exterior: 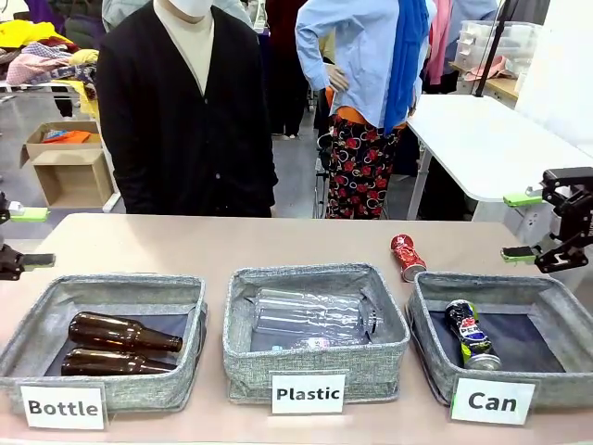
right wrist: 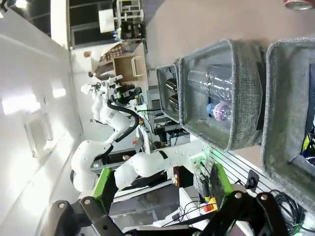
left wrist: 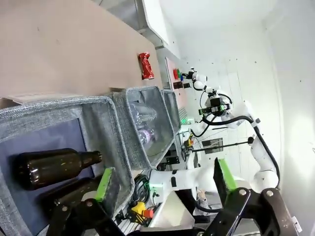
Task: Sort the can waste into the basket.
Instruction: Pick up the can waste from the table and place it in the right Fabric basket.
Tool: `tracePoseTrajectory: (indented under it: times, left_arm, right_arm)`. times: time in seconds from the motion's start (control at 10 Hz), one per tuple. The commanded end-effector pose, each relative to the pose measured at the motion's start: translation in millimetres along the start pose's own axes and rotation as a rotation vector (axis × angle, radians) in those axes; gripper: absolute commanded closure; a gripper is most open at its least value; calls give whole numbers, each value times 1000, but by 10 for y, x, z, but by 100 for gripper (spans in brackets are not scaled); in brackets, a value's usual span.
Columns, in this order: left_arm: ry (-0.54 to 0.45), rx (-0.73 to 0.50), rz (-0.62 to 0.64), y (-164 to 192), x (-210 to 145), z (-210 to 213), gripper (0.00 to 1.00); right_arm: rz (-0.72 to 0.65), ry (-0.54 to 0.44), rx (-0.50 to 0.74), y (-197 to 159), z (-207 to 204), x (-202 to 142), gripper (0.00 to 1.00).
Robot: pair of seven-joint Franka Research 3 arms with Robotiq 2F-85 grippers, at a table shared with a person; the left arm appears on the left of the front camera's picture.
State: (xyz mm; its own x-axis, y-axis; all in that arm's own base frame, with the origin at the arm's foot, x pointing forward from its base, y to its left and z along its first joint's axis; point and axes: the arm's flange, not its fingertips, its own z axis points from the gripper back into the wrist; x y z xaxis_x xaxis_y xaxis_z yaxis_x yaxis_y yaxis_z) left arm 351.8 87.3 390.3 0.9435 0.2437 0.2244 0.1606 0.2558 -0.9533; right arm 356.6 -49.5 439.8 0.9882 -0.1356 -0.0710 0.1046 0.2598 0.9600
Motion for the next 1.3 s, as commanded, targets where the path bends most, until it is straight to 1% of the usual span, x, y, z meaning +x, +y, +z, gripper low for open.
tracePoseTrajectory:
  times: [0.0, 0.7, 0.8, 0.9, 1.0, 1.1, 1.2]
  left_arm:
    - [-26, -4, 7, -34, 15, 54, 0]
    - [-26, -4, 7, -34, 15, 54, 0]
    - [-26, -4, 7, -34, 15, 54, 0]
    - [-26, -4, 7, -34, 15, 54, 0]
    - [-26, -4, 7, -34, 15, 54, 0]
    - [-26, -4, 7, -34, 15, 54, 0]
    - [-26, -4, 7, -34, 15, 54, 0]
  right_arm:
    - [3, 2, 7, 16, -13, -21, 0]
    - [0, 0, 0, 1, 0, -1, 0]
    - [48, -52, -161, 256, -251, -6, 0]
    - [78, -57, -295, 517, -428, 126, 0]
    - [59, -80, -478, 675, -574, 337, 0]
    - [66, -58, -643, 787, -748, 542, 0]
    - [23, -129, -807, 855, -933, 755, 0]
